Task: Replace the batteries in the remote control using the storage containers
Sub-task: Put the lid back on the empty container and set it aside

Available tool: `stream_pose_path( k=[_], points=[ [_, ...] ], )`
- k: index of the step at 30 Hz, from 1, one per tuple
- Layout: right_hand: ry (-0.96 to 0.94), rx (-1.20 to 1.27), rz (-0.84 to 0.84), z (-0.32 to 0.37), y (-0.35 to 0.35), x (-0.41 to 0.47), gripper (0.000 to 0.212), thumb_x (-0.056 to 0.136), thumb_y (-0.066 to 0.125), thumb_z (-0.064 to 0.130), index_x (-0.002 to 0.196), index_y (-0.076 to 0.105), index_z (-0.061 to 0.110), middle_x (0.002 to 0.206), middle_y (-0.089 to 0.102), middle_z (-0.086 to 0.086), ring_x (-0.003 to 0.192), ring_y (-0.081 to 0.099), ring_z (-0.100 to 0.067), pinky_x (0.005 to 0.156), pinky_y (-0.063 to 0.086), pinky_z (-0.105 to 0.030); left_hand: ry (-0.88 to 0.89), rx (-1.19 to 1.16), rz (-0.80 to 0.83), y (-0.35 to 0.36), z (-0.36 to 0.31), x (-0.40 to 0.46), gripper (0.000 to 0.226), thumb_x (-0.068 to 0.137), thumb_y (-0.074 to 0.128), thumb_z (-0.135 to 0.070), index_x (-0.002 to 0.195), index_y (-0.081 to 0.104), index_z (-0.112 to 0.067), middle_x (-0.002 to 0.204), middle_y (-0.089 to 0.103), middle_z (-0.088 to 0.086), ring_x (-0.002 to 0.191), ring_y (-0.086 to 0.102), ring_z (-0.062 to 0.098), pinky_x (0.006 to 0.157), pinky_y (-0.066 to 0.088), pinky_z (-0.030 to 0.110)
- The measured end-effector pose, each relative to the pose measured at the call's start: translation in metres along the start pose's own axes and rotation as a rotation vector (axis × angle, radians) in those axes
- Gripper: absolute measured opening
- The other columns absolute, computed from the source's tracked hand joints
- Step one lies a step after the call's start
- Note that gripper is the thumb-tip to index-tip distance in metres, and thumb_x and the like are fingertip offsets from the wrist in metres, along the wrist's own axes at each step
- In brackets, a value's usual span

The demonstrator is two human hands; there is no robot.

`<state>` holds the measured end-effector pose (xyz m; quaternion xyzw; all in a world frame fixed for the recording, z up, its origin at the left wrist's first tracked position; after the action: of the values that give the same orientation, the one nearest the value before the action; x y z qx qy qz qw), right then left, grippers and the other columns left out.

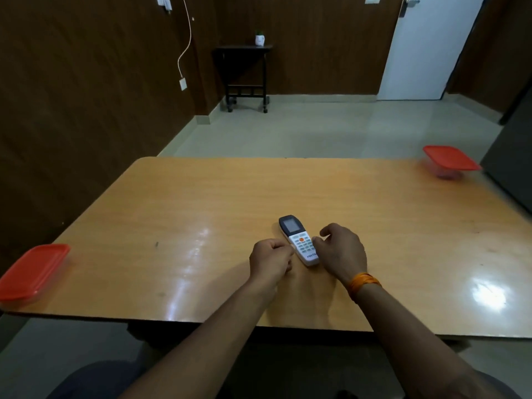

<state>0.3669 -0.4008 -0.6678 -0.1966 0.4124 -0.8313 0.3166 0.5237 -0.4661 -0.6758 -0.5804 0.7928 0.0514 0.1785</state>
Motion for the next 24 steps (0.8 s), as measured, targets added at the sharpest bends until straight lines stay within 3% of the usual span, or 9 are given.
stream_pose_path(
  k=[3,5,7,12,17,24],
  points=[
    [0.038,-0.034,0.124,-0.003,0.01,0.012,0.034,0.094,0.062,0.035,0.107,0.077,0.008,0.107,0.076,-0.011,0.097,0.07,-0.029,0.076,0.06,-0.04,0.003,0.046,-0.009,0.01,0.002,0.01,0.024,0.094,0.063,-0.008,0.075,0.067,-0.024,0.083,0.076,0.003,0.089,0.077,0.026,0.083,0.065,0.047],
    [0.051,0.066,0.203,-0.002,0.016,0.018,0.029,0.093,0.06,0.027,0.096,0.079,0.006,0.098,0.078,-0.012,0.091,0.071,-0.029,0.071,0.059,-0.041,0.009,0.079,0.007,0.013,0.002,0.019,0.011,0.093,0.067,-0.01,0.091,0.077,-0.015,0.088,0.079,0.004,0.084,0.078,0.024,0.08,0.066,0.046],
    [0.053,0.151,0.252,-0.001,0.024,0.021,0.025,0.093,0.059,0.022,0.095,0.08,0.008,0.1,0.079,-0.011,0.09,0.07,-0.026,0.07,0.056,-0.038,0.045,0.149,0.013,0.016,0.002,0.027,0.02,0.088,0.071,-0.013,0.105,0.08,-0.013,0.094,0.08,0.003,0.082,0.078,0.022,0.076,0.066,0.046],
    [0.045,0.291,0.184,0.009,0.037,0.03,0.024,0.099,0.061,0.022,0.108,0.078,0.008,0.114,0.077,-0.012,0.1,0.07,-0.026,0.079,0.058,-0.037,0.17,0.285,-0.012,0.011,-0.012,0.042,0.035,0.079,0.066,-0.012,0.107,0.082,-0.024,0.098,0.081,-0.007,0.087,0.076,0.016,0.079,0.065,0.044],
    [0.076,0.441,0.119,0.026,0.053,0.05,0.022,0.099,0.064,0.022,0.106,0.079,0.008,0.109,0.078,-0.011,0.098,0.072,-0.028,0.084,0.062,-0.05,0.206,0.296,-0.002,0.001,-0.03,0.073,0.037,0.078,0.068,-0.013,0.112,0.082,-0.021,0.104,0.081,-0.004,0.094,0.076,0.016,0.085,0.064,0.042],
    [0.088,0.454,0.047,0.045,0.075,0.082,0.024,0.101,0.065,0.023,0.109,0.079,0.006,0.113,0.077,-0.016,0.101,0.072,-0.034,0.085,0.062,-0.052,0.223,0.369,-0.013,-0.001,-0.049,0.126,0.033,0.081,0.067,-0.003,0.108,0.082,-0.014,0.107,0.081,0.006,0.096,0.075,0.023,0.086,0.064,0.043]
  ],
)
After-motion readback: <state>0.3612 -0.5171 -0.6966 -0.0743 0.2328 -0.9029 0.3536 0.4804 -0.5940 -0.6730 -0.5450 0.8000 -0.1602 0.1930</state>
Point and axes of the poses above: each hand's wrist, its own x-axis towards the middle knuckle, its own y-axis out of the palm, z = x × y, the point moved 4 cm from there along x, towards the middle knuckle
